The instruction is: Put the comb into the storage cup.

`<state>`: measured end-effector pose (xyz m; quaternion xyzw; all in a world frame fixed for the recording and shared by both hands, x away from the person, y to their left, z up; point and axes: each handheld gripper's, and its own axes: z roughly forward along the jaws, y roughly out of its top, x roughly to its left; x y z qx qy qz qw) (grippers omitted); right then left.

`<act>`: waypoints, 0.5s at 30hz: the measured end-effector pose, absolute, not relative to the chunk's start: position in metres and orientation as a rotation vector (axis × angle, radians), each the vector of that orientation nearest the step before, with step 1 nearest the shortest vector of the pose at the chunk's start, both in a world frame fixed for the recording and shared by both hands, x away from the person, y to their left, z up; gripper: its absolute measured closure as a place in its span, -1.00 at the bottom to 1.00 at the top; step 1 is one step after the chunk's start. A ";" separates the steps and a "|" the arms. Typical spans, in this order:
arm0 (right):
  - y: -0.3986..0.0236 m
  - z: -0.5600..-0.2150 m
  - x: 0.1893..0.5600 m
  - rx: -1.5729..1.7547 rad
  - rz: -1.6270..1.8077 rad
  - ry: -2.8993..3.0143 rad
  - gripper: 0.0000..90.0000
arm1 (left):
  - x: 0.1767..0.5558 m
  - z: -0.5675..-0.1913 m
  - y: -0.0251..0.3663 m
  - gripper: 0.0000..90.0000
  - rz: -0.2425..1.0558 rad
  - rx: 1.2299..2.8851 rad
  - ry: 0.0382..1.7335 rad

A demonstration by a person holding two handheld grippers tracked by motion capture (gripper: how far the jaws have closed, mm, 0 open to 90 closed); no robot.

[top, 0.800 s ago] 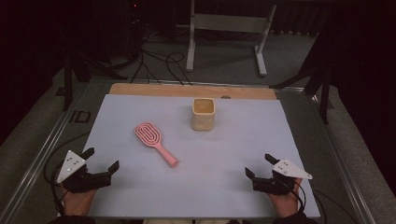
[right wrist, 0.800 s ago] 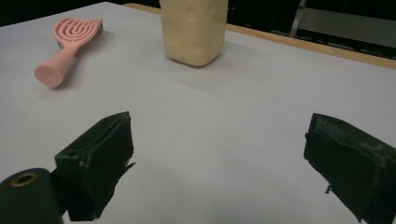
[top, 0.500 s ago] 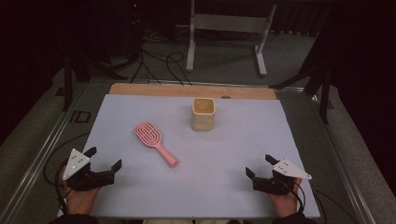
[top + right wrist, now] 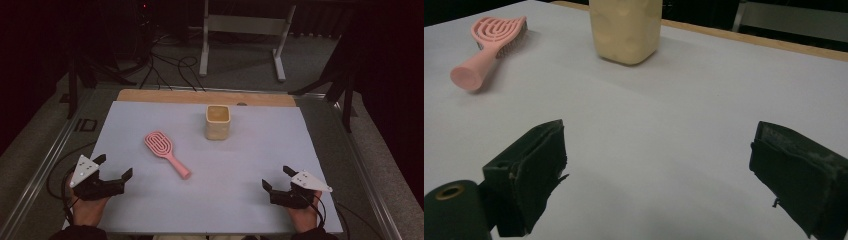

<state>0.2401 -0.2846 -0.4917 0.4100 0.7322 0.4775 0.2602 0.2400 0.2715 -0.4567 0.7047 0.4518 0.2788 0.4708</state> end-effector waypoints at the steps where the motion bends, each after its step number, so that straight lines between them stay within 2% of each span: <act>1: -0.285 -0.492 0.240 1.110 1.293 1.983 -0.82 | 0.241 -0.455 0.271 -0.99 0.682 1.726 1.102; 15: -0.285 -0.492 0.241 1.115 1.288 1.977 -0.82 | 0.272 -0.442 0.243 -0.99 0.650 1.791 1.014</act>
